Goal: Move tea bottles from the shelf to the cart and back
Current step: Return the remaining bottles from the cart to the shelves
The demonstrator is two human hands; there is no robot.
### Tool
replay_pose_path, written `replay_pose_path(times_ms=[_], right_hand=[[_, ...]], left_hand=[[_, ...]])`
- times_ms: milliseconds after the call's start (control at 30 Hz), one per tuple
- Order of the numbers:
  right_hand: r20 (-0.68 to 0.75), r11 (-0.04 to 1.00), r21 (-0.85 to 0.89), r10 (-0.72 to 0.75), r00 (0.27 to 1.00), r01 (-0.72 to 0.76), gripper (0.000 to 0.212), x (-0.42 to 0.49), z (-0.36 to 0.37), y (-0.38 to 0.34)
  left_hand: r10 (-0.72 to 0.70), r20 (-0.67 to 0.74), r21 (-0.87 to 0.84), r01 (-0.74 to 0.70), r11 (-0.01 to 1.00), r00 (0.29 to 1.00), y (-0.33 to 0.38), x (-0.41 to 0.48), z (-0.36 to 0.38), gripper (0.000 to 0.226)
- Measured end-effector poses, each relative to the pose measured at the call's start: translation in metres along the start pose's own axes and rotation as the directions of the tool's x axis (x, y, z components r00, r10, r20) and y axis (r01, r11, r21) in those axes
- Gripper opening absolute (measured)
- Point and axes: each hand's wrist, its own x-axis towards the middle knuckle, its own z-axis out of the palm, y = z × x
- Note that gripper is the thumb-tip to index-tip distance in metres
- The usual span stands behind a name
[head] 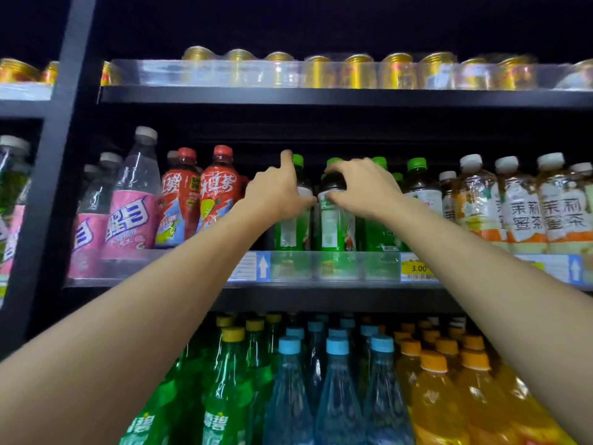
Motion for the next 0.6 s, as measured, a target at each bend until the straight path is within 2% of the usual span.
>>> replay_pose_path(times_ms=[67, 200, 367, 500, 600], right_hand=[[-0.011, 1.000, -0.003, 0.002, 1.000, -0.002, 0.053, 0.001, 0.002, 0.001], [-0.028, 1.000, -0.002, 0.001, 1.000, -0.001, 0.053, 0.001, 0.004, 0.001], [-0.027, 1.000, 0.008, -0.001, 1.000, 0.001, 0.052, 0.003, 0.006, 0.005], [-0.019, 1.000, 0.031, 0.001, 1.000, 0.000, 0.052, 0.003, 0.005, 0.005], [-0.009, 0.999, 0.053, 0.005, 1.000, -0.004, 0.052, 0.003, 0.004, 0.004]], left_hand=[[0.003, -0.009, -0.020, -0.003, 1.000, 1.000, 0.000, -0.001, 0.002, 0.099], [0.029, -0.054, 0.089, -0.024, 0.996, 0.998, 0.000, -0.002, 0.002, 0.102], [0.050, 0.047, -0.139, -0.043, 0.989, 0.998, -0.011, 0.006, -0.008, 0.083], [0.055, -0.004, -0.035, -0.055, 0.998, 0.998, -0.008, 0.004, -0.007, 0.087], [0.073, 0.043, -0.098, -0.068, 0.993, 0.996, -0.009, 0.006, -0.003, 0.090]])
